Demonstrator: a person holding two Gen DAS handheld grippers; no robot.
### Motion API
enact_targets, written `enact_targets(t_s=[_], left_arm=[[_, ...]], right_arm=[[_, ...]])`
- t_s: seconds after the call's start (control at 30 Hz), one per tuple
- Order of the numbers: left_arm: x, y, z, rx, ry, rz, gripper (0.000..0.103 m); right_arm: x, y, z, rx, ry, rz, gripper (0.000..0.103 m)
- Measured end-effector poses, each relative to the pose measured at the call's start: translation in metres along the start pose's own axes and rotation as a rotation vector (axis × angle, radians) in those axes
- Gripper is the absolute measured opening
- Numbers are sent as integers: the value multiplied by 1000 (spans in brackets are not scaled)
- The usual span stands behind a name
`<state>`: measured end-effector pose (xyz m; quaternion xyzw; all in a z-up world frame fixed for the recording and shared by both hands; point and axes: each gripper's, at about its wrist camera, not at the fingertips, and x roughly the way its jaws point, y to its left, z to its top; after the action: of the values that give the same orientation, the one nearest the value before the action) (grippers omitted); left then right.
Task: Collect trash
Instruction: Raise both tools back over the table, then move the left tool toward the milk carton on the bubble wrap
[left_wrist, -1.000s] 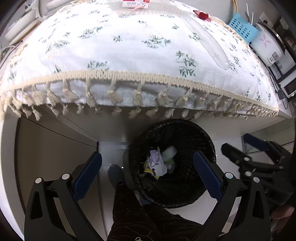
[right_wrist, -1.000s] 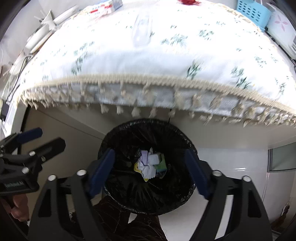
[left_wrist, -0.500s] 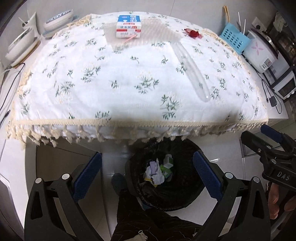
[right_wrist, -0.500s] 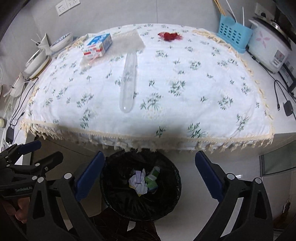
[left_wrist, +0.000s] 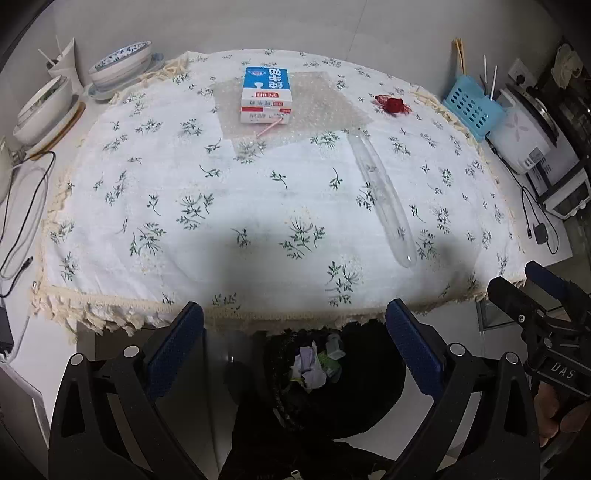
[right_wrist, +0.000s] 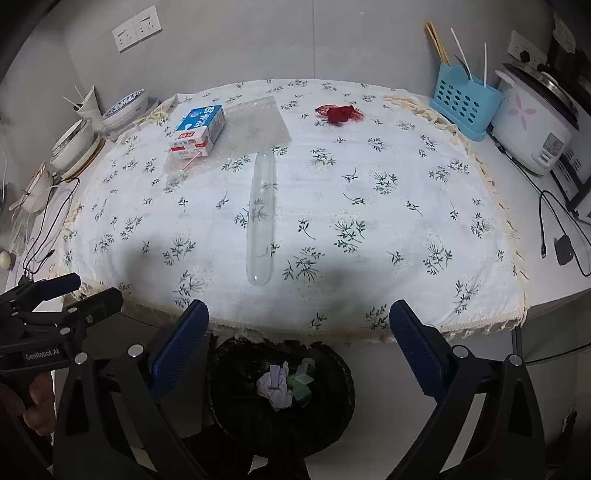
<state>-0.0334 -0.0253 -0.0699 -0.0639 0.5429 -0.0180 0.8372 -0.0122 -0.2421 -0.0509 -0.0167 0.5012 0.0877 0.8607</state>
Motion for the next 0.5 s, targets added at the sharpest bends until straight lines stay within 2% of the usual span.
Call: enact_targets(t_s=[0.3,0.5], left_arm=[[8,13,52,14,6,-4,97],[20,21,84,20,8,-4,97]], right_arm=[[10,7,40,19,-20,-26,94],[25,15,63,21,-1,-49,94]])
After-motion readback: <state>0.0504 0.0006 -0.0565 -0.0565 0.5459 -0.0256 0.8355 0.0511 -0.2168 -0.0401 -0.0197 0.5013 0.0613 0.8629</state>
